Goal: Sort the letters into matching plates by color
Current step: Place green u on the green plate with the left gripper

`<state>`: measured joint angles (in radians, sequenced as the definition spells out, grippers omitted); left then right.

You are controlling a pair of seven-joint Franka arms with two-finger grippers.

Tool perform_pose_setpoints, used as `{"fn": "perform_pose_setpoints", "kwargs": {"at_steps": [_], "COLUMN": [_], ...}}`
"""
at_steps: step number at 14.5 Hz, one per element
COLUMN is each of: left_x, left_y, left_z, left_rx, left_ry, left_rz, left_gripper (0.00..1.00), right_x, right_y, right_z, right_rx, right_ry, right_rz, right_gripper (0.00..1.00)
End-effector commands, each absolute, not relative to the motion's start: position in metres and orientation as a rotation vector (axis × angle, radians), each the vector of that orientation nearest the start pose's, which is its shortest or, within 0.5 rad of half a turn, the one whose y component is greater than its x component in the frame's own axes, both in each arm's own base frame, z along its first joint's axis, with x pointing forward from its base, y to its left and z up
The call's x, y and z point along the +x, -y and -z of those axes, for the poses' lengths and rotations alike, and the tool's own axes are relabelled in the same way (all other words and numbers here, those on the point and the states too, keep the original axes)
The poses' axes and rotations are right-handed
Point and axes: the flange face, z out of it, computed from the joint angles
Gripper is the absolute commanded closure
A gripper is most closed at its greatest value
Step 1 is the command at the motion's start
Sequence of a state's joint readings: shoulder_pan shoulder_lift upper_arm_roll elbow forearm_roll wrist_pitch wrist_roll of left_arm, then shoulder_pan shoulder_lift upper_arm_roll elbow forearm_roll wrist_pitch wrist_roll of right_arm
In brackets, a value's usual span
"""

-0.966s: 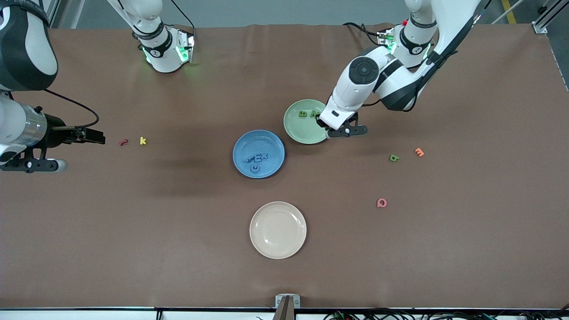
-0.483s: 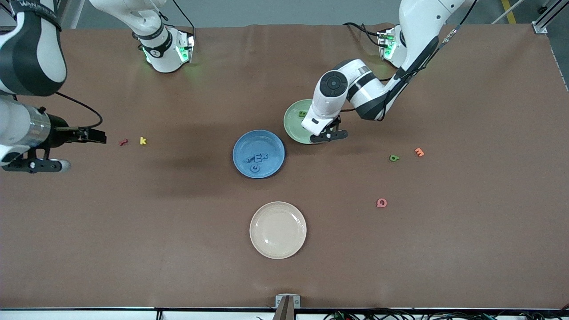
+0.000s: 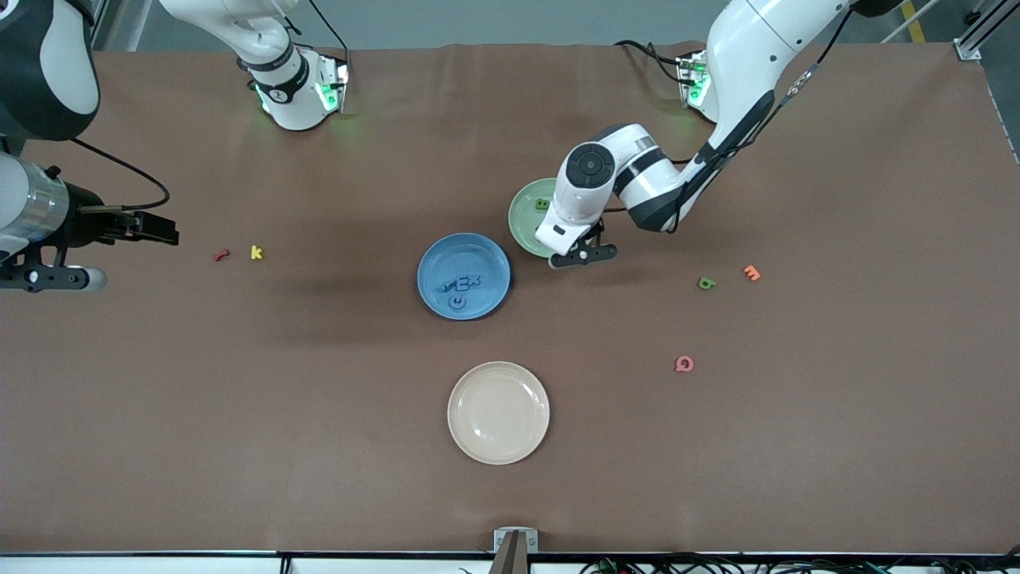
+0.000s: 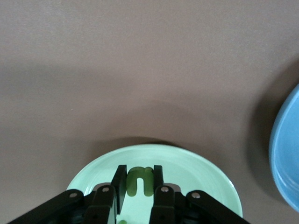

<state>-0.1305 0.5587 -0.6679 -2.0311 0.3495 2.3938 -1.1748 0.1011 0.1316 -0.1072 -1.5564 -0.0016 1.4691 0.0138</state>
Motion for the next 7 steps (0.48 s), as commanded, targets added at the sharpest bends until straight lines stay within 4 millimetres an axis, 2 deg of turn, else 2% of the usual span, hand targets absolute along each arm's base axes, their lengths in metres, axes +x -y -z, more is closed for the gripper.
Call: {"fn": "perform_pose_setpoints", "kwargs": {"at_steps": [1, 2, 4, 5, 7], "left_x": [0.424, 0.425, 0.429, 0.431, 0.446], "left_y": [0.422, 0.421, 0.413, 0.408, 0.383], "left_z": [-0.219, -0.220, -0.226, -0.237, -0.253], "left_rx": [-3.153, -3.152, -3.141, -3.140, -3.118], "left_ry": [0.295, 0.299, 0.307, 0.297, 0.276], "left_rz": [-0.152, -0.149, -0.136, -0.106, -0.066], "left_gripper": [0.14, 0.01, 0.00, 0.00, 0.01], "right_x": [0.567, 0.567, 0.566, 0.566, 0.567], "right_y": [-0.002, -0.002, 0.002, 0.001, -0.001], "right_z": [-0.562, -0.564, -0.564, -0.562, -0.552], "right_rx": [-3.124, -3.126, -3.123, -3.124, -3.121], "right_ry": [-0.030, -0.027, -0.041, -0.051, -0.067], "right_rz": [-0.321, -0.317, -0.307, -0.310, -0.310], "right_gripper": [0.00, 0.00, 0.00, 0.00, 0.00]}}
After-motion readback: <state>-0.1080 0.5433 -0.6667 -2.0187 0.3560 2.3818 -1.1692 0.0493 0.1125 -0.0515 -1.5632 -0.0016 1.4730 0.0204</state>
